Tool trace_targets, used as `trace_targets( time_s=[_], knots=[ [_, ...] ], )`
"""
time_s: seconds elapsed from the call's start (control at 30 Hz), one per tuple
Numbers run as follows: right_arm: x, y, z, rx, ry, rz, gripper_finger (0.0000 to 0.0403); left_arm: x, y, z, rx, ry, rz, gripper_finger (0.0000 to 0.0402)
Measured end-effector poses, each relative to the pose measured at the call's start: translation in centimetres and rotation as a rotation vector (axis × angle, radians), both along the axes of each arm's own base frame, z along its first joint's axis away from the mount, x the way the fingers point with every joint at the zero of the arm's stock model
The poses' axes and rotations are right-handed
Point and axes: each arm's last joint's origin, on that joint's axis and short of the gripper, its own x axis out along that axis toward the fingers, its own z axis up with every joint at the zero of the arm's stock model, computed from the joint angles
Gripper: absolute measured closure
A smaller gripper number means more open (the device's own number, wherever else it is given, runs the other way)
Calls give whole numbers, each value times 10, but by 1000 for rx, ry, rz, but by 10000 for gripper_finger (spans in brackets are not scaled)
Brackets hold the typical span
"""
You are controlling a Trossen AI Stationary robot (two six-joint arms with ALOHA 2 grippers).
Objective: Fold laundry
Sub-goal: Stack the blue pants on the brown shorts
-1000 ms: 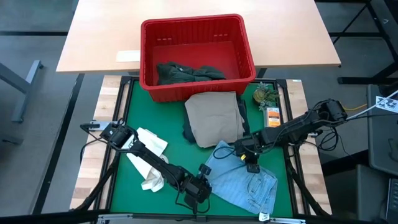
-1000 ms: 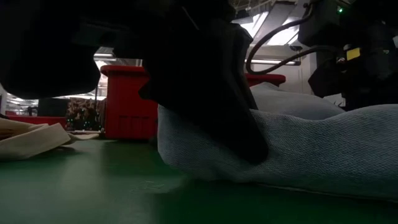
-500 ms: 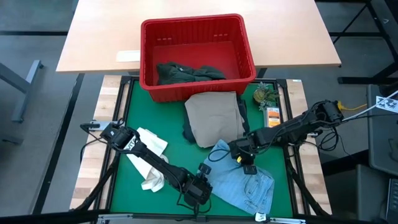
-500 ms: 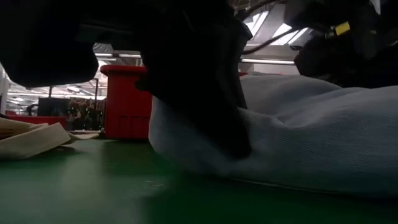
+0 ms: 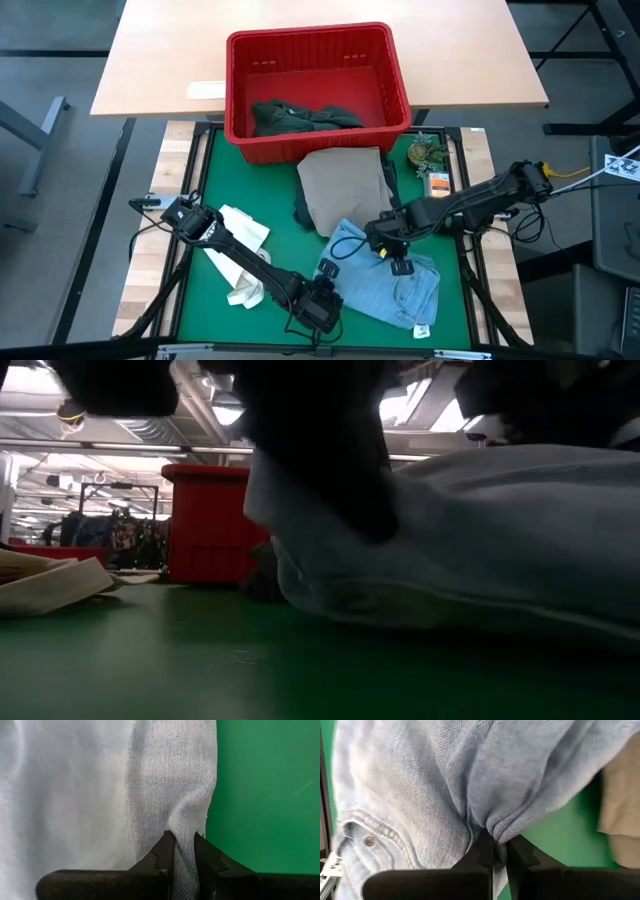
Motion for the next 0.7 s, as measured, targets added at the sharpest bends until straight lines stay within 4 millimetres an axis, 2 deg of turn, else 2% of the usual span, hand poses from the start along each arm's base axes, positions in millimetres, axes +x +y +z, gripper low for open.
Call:
trace_targets(
  time_s=[0.2,0.53,0.7],
  knots=[
    [3,-1,27,-57,-15,-2,385,2,0,18,37,-15,16,369],
    [3,-2,49,-94,-27,14,385,2,1,38,72,-26,29,369],
    [9,-12,71,-125,-77,11,385,1,5,57,153,-43,62,370]
  ],
)
